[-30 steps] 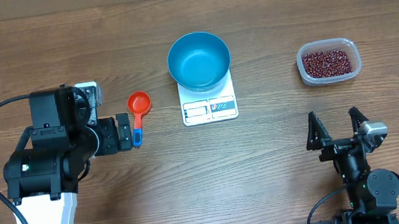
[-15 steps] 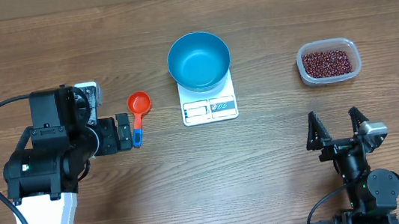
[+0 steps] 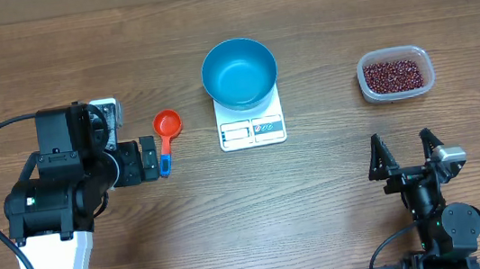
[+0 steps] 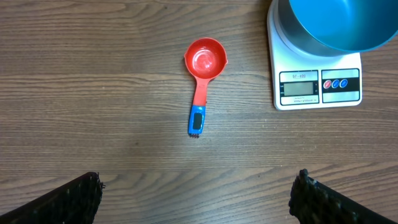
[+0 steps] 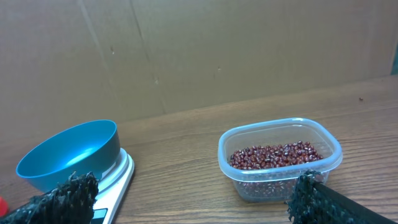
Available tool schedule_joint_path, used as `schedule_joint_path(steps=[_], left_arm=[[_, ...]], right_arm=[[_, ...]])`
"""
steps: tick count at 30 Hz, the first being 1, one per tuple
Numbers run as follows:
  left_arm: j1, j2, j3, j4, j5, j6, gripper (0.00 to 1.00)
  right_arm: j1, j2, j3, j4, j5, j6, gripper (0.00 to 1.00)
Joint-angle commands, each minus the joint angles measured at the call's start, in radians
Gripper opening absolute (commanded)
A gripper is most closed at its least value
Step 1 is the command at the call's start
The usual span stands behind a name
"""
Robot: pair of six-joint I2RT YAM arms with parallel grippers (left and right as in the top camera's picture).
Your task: Scoop item into bowl and weigh 150g on scale
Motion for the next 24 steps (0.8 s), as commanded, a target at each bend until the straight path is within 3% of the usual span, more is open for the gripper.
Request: schedule_joint_path(steps=[1, 24], left_arm=[[0.005, 0.002, 0.026, -0.002, -0.007, 0.023, 1.0], [0.005, 0.002, 0.026, 0.01, -0.008, 0.023, 0.99]], right_arm=[[0.005, -0.011, -0.011, 0.003, 0.01, 0.004, 1.0], [0.005, -0.011, -0.011, 0.003, 0.01, 0.004, 1.0]])
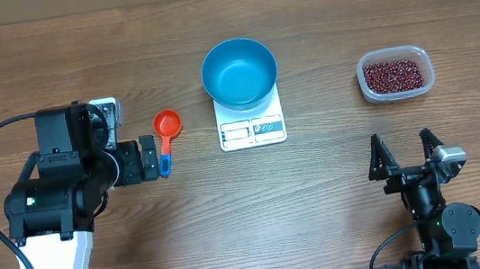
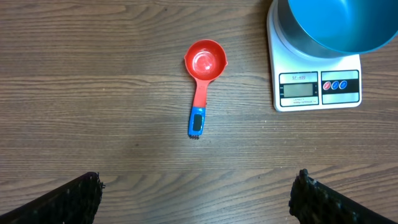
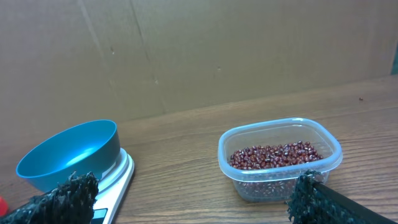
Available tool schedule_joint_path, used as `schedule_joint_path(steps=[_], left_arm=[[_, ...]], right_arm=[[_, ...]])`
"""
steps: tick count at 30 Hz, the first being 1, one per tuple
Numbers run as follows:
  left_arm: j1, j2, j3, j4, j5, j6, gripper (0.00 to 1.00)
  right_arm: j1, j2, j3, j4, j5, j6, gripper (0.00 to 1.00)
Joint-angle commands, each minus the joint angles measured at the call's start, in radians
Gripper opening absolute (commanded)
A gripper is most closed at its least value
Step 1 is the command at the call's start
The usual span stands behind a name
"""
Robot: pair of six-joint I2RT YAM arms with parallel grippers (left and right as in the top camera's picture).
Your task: Scoop item into bowl and weigh 150g on scale
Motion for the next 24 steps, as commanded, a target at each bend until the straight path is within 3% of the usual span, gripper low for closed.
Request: schedule_joint_path(steps=[1, 24], left_arm=[[0.005, 0.002, 0.026, 0.006, -0.007, 0.022, 1.0], [0.005, 0.002, 0.026, 0.02, -0.007, 0.022, 1.0]], right_arm=[[0.005, -0.011, -0.011, 0.003, 0.01, 0.005, 1.0], [0.005, -0.011, -0.011, 0.003, 0.01, 0.005, 1.0]])
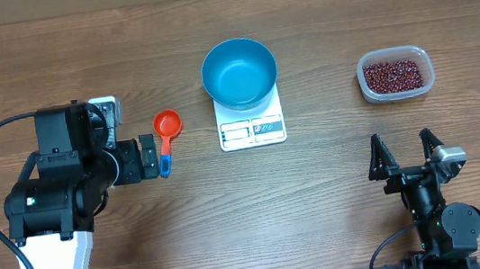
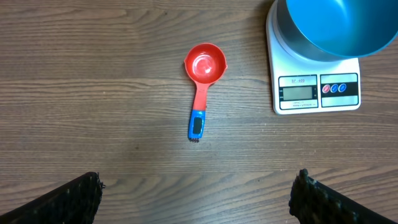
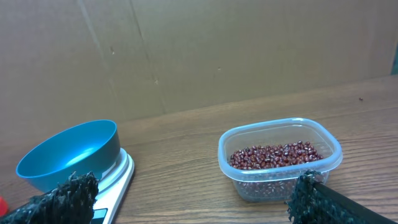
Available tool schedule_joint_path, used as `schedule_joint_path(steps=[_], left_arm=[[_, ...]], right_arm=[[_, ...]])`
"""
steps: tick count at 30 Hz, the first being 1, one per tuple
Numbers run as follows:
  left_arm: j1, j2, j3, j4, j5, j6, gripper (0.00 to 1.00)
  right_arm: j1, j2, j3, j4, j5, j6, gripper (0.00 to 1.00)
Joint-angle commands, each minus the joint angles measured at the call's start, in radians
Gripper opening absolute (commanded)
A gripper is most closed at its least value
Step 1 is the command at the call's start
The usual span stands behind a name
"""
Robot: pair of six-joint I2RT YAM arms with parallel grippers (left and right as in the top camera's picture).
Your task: Scoop item into bowl and weigh 150g on scale
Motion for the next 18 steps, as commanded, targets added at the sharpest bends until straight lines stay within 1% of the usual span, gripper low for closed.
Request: schedule_joint_path(steps=[1, 18], left_arm=[[0.005, 0.002, 0.026, 0.013, -0.007, 0.022, 1.0], [0.005, 0.002, 0.026, 0.029, 0.001, 0.022, 1.0]], right_arm=[[0.005, -0.011, -0.011, 0.003, 0.01, 0.005, 1.0], [0.005, -0.011, -0.011, 0.003, 0.01, 0.005, 1.0]])
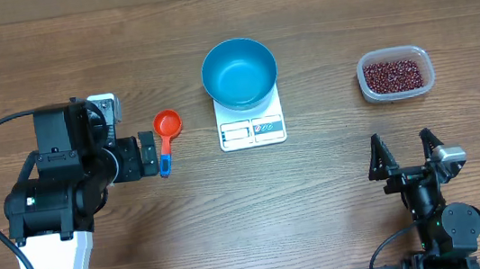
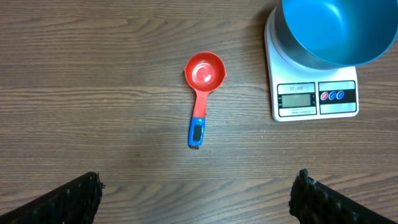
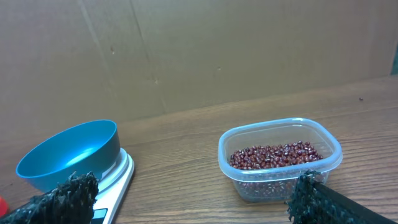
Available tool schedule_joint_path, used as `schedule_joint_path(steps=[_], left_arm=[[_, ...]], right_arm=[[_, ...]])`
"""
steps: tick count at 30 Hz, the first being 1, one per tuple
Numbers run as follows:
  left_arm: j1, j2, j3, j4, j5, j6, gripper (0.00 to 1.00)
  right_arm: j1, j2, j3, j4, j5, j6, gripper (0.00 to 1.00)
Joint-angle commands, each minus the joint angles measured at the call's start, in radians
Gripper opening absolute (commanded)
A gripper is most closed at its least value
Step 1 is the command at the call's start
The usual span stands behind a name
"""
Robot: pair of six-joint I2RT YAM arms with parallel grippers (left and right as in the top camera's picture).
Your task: Scoop item into bowl and weigh 150g on scale
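A red scoop with a blue handle end point(image 1: 166, 134) lies flat on the table left of the scale, bowl end away from me, and shows whole in the left wrist view point(image 2: 200, 93). The empty blue bowl point(image 1: 238, 72) stands on the white scale point(image 1: 252, 129). A clear tub of red beans point(image 1: 394, 74) sits at the far right point(image 3: 280, 158). My left gripper point(image 1: 138, 158) hangs open above the table just left of the scoop's handle point(image 2: 196, 199), holding nothing. My right gripper point(image 1: 403, 157) is open near the front edge point(image 3: 193, 199), short of the tub.
The scale's display and buttons point(image 2: 317, 96) face the front edge. A brown cardboard wall point(image 3: 199, 50) rises behind the table. Bare wood lies between the scale and the tub of beans, and in front of the scoop.
My left wrist has shifted slightly, so the scoop and scale sit a little lower in its view and more of the bowl shows. The right arm and every object are unmoved.
Throughout, both grippers stayed open and empty, with the scoop, bowl, scale and tub in the same places. The left wrist view changed little by little, the scale and scoop creeping lower in it. The right arm held still.
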Motion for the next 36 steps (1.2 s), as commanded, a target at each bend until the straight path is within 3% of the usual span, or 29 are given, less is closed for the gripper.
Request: schedule_joint_path(steps=[1, 36], left_arm=[[0.005, 0.002, 0.026, 0.004, 0.001, 0.022, 1.0], [0.005, 0.002, 0.026, -0.011, -0.001, 0.023, 1.0]], right_arm=[[0.005, -0.011, -0.011, 0.003, 0.01, 0.005, 1.0], [0.005, -0.01, -0.011, 0.003, 0.01, 0.005, 1.0]])
